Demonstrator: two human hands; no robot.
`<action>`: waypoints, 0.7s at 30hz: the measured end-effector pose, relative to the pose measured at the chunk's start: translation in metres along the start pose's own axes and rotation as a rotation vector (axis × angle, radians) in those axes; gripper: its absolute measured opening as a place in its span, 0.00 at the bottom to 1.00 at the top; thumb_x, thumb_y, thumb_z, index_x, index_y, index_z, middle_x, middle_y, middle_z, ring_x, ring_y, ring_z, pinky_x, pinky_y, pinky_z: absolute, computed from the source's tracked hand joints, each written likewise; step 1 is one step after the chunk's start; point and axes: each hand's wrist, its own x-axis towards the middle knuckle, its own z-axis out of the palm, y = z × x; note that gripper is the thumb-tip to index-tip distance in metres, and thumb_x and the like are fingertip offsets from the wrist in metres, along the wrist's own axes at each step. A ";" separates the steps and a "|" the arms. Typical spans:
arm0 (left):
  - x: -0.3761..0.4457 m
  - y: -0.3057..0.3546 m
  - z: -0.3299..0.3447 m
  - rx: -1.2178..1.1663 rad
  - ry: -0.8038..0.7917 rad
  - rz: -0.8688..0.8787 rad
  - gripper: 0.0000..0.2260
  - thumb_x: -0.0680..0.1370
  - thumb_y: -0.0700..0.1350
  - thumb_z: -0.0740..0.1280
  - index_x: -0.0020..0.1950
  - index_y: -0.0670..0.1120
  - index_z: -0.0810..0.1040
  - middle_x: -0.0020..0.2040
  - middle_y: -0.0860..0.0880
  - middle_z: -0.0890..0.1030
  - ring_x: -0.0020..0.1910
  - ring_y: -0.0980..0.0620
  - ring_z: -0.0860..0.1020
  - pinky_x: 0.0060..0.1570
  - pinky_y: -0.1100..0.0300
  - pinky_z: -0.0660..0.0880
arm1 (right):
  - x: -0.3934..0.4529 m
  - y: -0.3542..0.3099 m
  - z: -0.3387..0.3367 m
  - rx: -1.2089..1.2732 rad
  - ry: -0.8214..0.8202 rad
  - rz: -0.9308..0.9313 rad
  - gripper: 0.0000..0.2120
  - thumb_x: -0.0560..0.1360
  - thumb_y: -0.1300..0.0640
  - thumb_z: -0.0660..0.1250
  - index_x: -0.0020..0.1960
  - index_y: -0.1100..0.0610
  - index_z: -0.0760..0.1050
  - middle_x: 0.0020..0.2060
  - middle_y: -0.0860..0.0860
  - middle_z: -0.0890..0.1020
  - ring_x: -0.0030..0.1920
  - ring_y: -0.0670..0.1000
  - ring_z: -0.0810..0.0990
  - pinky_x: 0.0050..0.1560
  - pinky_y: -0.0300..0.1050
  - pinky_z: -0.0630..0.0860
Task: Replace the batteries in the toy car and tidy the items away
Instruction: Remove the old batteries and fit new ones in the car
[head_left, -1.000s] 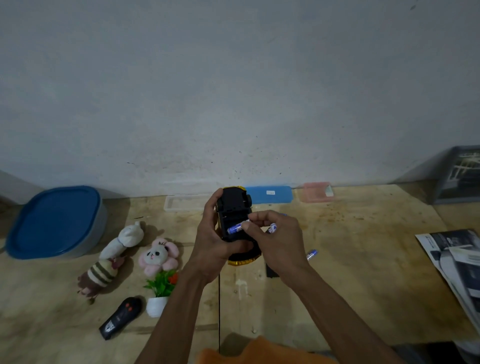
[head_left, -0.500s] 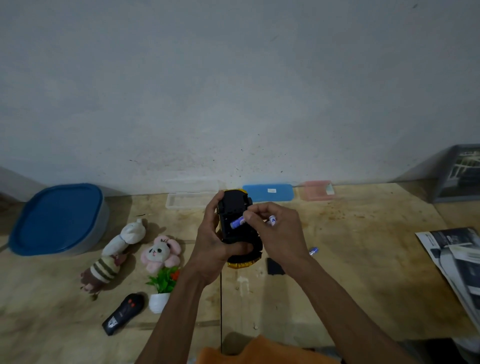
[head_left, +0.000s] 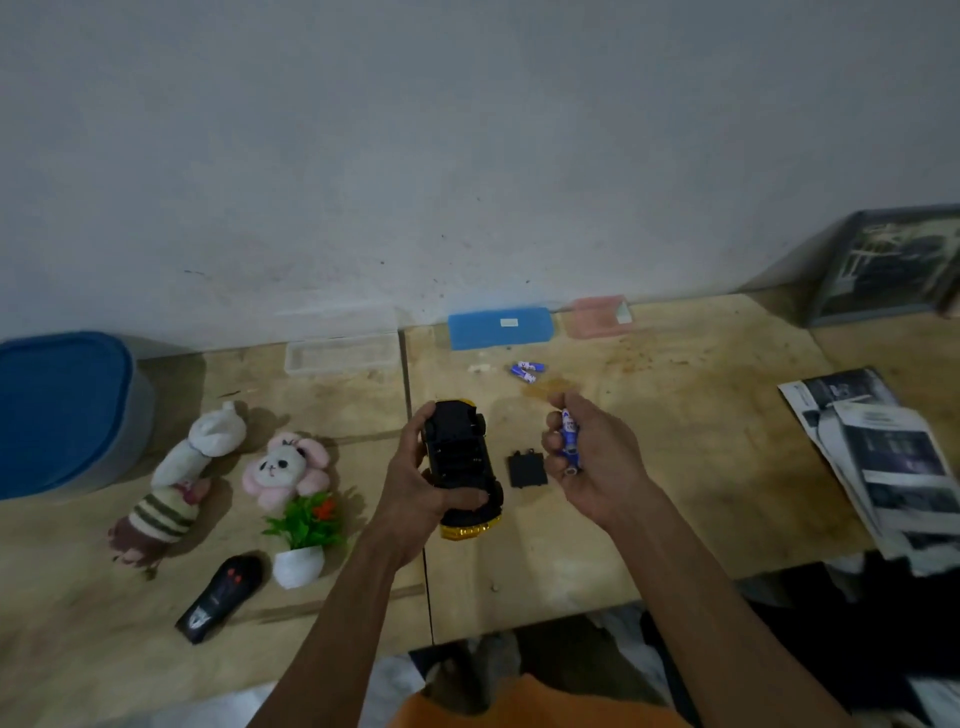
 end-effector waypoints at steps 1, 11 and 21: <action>0.002 -0.005 0.002 0.019 -0.001 -0.011 0.52 0.61 0.21 0.76 0.75 0.58 0.66 0.67 0.51 0.75 0.54 0.54 0.82 0.50 0.48 0.83 | 0.003 0.002 -0.006 -0.023 0.021 0.002 0.11 0.83 0.54 0.61 0.49 0.58 0.79 0.33 0.51 0.75 0.28 0.46 0.70 0.24 0.38 0.63; 0.056 -0.040 0.026 0.153 0.080 -0.133 0.53 0.59 0.24 0.79 0.75 0.60 0.64 0.72 0.50 0.69 0.65 0.45 0.73 0.57 0.42 0.80 | 0.051 -0.004 -0.043 -0.142 0.088 0.085 0.12 0.82 0.52 0.62 0.50 0.60 0.79 0.30 0.49 0.78 0.27 0.47 0.71 0.26 0.40 0.63; 0.074 -0.055 0.031 0.231 0.083 -0.187 0.53 0.61 0.20 0.76 0.77 0.53 0.62 0.67 0.56 0.71 0.57 0.62 0.77 0.48 0.58 0.82 | 0.113 -0.040 -0.060 -0.223 0.080 0.146 0.12 0.82 0.54 0.62 0.49 0.60 0.80 0.32 0.51 0.75 0.28 0.48 0.69 0.27 0.41 0.64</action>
